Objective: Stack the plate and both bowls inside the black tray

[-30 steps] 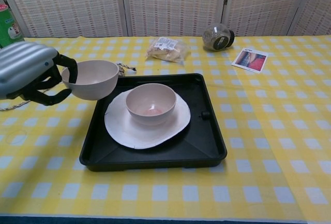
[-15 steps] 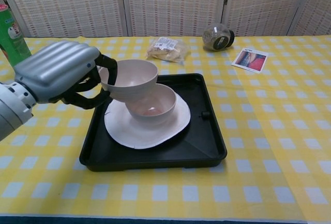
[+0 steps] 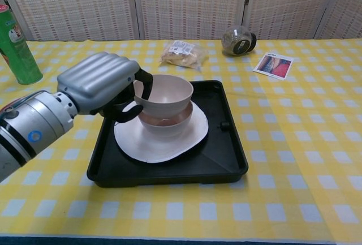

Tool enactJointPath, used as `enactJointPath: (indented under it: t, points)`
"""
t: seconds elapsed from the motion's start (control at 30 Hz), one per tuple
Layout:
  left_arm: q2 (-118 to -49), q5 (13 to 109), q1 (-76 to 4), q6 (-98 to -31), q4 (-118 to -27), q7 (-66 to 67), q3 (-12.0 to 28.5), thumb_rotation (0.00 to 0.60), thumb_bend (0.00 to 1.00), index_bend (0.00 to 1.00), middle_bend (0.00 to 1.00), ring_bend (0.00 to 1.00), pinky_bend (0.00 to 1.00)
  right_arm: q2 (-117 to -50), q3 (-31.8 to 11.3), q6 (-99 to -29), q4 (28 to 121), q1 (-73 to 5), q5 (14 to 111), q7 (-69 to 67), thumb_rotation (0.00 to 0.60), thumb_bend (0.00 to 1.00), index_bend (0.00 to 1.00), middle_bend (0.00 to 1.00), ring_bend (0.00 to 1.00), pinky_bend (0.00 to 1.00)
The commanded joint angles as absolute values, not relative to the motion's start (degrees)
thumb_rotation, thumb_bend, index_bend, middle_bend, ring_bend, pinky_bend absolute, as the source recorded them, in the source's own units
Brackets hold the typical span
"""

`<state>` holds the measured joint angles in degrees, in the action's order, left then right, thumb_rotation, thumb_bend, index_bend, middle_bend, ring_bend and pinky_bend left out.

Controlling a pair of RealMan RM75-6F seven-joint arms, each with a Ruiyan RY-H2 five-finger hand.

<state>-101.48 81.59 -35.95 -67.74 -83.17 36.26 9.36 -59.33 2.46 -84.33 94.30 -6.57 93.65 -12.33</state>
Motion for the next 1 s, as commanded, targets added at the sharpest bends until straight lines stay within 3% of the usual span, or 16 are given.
enactJointPath:
  t: [0.03, 0.53, 0.63, 0.8, 1.0]
  points:
    - [-102.46, 81.25, -36.61, -67.04, -81.75, 35.3, 9.38, 0.6, 0.47, 0.59, 1.0, 0.97, 1.0, -59.16, 2.17, -84.48, 93.97, -6.22, 92.91, -12.72, 0.6, 0.25, 0.0, 0.0, 0.0, 0.0]
    - [-104.64, 80.92, -37.37, -67.12, -78.32, 33.4, 8.79, 0.6, 0.47, 0.55, 1.0, 0.97, 1.0, -59.01, 1.68, -84.52, 93.53, -5.87, 92.97, -13.21, 0.6, 0.25, 0.0, 0.0, 0.0, 0.0]
    - [-104.15, 80.92, -37.29, -67.16, -78.87, 33.35, 8.55, 0.6, 0.47, 0.47, 1.0, 0.97, 1.0, -59.05, 1.61, -84.59, 93.58, -5.79, 93.04, -13.11, 0.6, 0.25, 0.01, 0.0, 0.0, 0.0]
    - [-102.29, 80.66, -36.55, -67.5, -81.91, 33.67, 7.85, 0.6, 0.36, 0.26, 1.0, 0.97, 1.0, -59.14, 1.61, -84.26, 93.67, -5.93, 93.33, -12.93, 0.6, 0.25, 0.0, 0.0, 0.0, 0.0]
    - [-97.75, 81.16, -34.22, -70.12, -87.88, 35.29, 6.35, 0.6, 0.28, 0.14, 1.0, 0.96, 1.0, -59.44, 1.73, -83.97, 94.01, -6.23, 94.26, -12.39, 0.6, 0.25, 0.0, 0.0, 0.0, 0.0]
